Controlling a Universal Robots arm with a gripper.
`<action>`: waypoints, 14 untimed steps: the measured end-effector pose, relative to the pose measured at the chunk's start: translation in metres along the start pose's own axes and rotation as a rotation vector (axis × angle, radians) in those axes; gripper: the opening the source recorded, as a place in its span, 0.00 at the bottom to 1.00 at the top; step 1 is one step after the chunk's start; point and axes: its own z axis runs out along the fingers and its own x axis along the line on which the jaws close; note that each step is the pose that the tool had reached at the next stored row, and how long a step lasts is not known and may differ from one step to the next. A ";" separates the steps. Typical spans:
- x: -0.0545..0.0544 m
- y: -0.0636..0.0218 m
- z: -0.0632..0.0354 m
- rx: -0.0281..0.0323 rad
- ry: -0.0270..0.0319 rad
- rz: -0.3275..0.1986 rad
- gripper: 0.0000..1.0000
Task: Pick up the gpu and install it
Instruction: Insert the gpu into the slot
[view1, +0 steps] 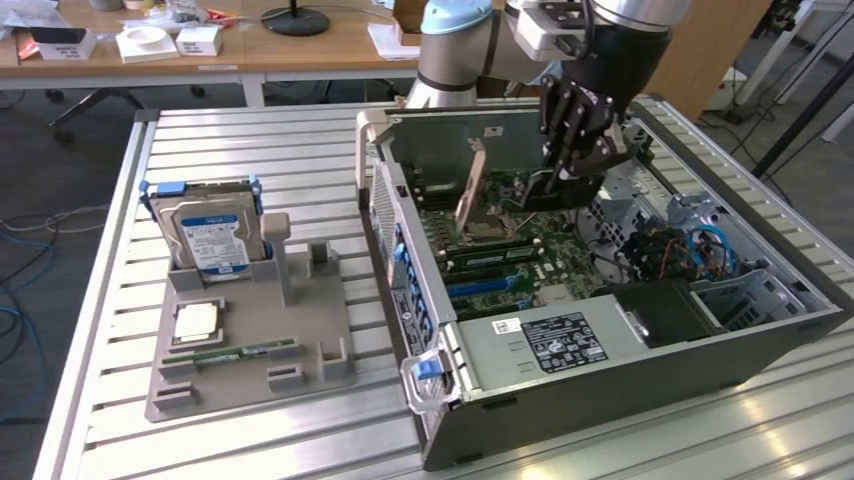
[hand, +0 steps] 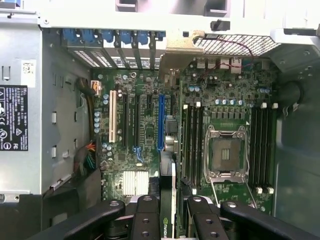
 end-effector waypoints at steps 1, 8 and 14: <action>0.000 0.0003 0.0018 0.0000 -0.0001 0.000 0.26; 0.000 0.0037 0.0119 0.0057 -0.0041 0.000 0.26; 0.000 0.0042 0.0135 0.0072 -0.0059 0.000 0.26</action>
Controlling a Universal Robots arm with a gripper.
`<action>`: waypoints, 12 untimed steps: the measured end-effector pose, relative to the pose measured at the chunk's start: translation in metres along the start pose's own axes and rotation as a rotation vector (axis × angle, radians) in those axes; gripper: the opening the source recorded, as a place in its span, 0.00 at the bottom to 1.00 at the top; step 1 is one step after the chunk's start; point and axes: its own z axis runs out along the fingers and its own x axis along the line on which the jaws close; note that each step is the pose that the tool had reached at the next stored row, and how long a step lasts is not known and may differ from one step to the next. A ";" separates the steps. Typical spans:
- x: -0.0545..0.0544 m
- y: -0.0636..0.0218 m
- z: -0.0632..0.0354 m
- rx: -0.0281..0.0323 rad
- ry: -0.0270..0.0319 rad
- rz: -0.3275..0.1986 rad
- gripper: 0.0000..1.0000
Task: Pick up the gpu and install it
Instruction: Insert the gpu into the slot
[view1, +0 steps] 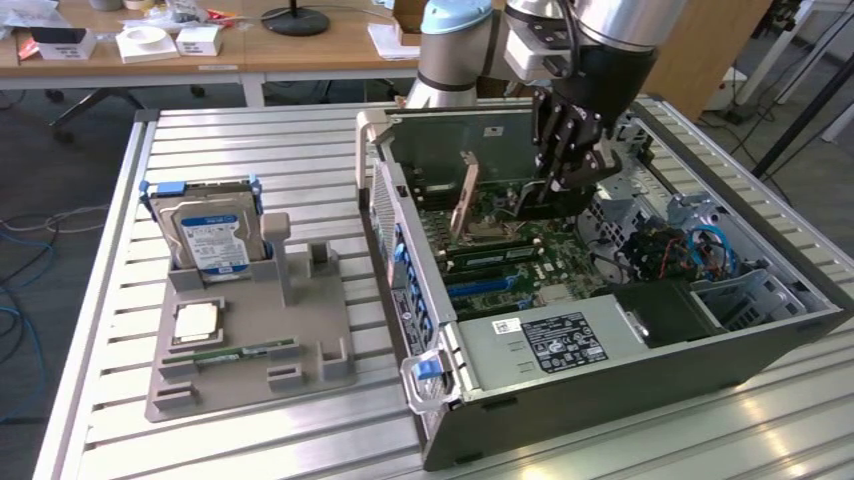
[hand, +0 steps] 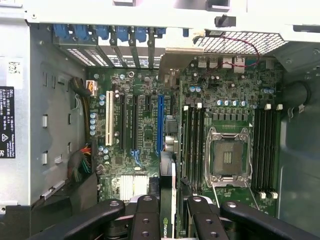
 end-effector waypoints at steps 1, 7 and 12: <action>0.000 0.0000 0.0008 0.0001 -0.0003 0.000 0.26; 0.000 -0.0001 0.0113 0.0029 -0.0009 0.000 0.26; 0.001 0.0010 0.0202 0.0086 -0.0008 -0.001 0.26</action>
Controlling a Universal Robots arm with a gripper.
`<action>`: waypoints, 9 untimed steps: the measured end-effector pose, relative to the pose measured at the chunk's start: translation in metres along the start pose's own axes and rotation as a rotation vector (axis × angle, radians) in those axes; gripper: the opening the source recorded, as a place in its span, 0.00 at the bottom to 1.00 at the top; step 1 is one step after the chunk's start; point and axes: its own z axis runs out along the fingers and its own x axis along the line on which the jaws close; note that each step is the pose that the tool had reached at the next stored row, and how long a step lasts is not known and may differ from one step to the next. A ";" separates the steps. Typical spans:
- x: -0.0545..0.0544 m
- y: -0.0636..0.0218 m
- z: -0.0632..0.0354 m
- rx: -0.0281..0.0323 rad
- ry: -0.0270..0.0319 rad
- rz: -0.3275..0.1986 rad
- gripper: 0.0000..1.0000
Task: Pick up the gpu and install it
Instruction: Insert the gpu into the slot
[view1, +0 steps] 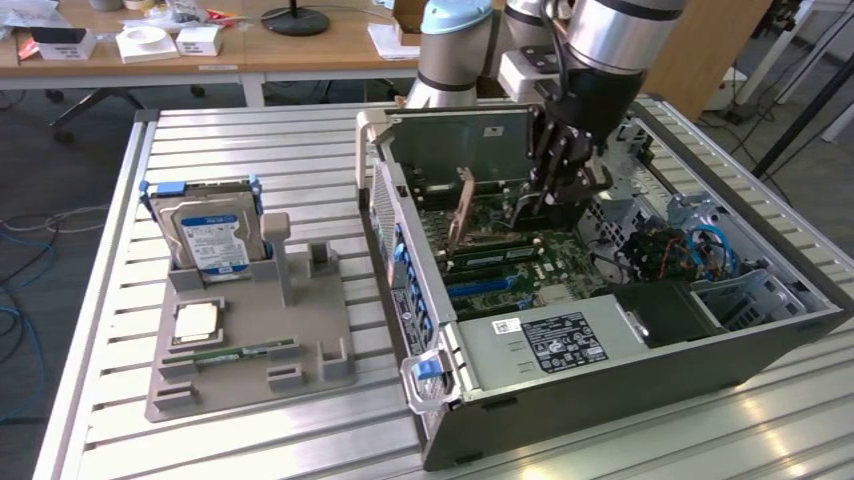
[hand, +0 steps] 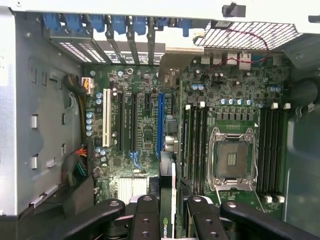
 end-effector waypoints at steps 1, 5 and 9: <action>0.000 0.0003 0.0020 0.0012 -0.0001 0.000 0.26; 0.000 0.0017 0.0091 0.0069 0.0000 -0.001 0.26; 0.001 0.0034 0.0162 0.0111 0.0000 -0.001 0.26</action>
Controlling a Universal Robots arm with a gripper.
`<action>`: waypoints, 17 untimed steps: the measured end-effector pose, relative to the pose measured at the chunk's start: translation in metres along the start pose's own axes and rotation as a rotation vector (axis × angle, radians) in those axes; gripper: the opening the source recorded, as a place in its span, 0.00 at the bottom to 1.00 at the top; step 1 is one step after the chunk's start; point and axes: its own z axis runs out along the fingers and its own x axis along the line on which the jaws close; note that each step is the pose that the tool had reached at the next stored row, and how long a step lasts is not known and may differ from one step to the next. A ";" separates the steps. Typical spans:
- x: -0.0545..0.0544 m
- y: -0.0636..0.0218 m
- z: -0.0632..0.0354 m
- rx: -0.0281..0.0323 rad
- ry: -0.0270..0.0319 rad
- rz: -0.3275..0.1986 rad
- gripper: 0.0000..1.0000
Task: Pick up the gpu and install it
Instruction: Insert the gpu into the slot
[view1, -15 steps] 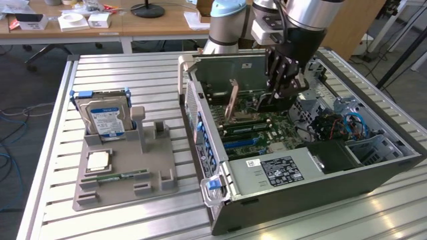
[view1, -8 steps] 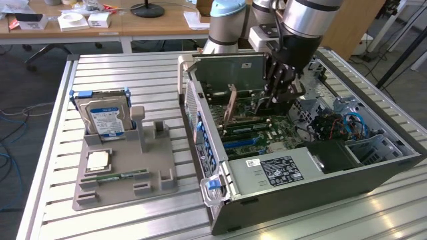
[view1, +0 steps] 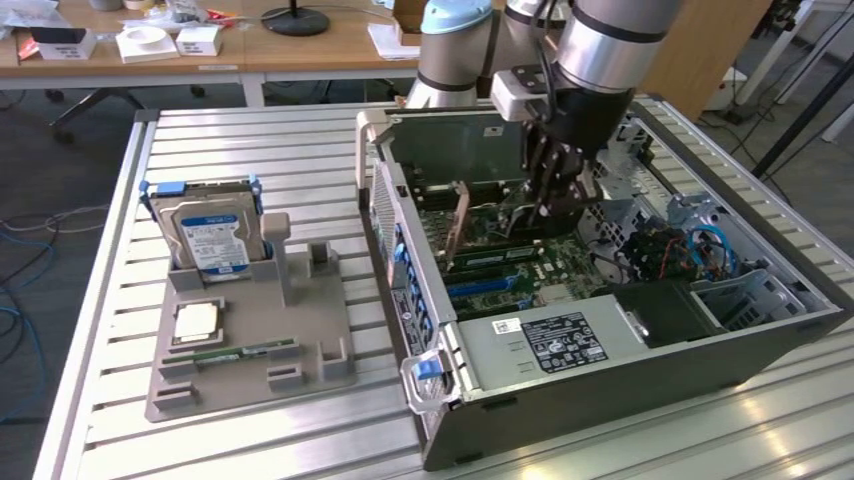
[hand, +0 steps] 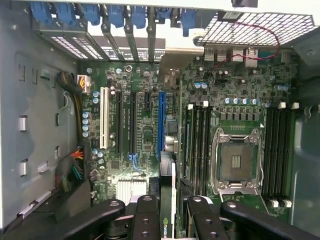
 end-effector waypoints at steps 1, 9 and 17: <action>0.000 0.0003 0.0016 0.0004 -0.0001 0.000 0.26; 0.000 0.0019 0.0098 0.0018 0.0001 0.000 0.26; 0.001 0.0019 0.0173 0.0019 0.0000 0.000 0.26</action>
